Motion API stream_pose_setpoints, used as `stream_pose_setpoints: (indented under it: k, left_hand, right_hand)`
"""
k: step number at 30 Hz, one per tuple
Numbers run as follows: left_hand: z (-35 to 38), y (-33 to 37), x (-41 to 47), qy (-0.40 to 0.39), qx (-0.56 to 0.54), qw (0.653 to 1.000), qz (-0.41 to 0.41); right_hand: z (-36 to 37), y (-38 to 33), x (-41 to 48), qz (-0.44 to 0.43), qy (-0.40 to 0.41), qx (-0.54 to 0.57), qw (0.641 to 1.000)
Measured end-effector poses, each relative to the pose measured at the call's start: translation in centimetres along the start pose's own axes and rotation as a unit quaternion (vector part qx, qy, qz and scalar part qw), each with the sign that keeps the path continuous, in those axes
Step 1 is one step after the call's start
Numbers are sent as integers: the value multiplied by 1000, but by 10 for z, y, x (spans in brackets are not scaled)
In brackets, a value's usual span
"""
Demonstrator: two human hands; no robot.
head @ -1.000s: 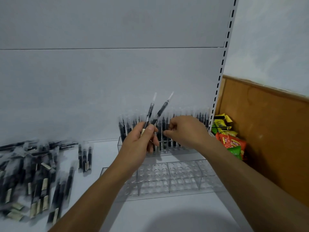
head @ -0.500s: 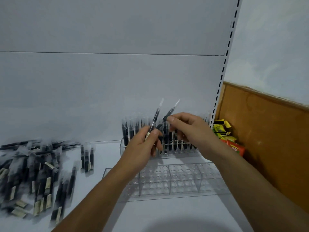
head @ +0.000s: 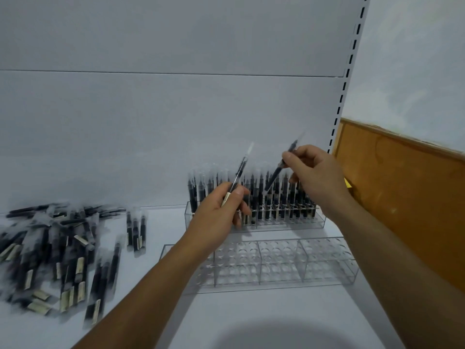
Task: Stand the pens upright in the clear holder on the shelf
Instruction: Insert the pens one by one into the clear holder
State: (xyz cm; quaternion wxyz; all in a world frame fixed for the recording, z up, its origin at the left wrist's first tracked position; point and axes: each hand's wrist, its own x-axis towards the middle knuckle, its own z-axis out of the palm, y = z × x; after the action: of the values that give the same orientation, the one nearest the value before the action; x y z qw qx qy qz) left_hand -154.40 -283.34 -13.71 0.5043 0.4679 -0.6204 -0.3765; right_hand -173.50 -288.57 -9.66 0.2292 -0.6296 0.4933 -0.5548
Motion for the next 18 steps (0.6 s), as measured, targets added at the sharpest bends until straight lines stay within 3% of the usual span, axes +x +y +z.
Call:
stream_pose_setpoints:
  k: [4,18]
  left_hand:
    - [0,1,-1,-4,5,1000,1]
    - [0,2,-1,-9,22,1000,-3]
  right_hand:
    - [8,11,-1,-30,-42,-117,992]
    - [16,13,4,-77,-46,-227,970]
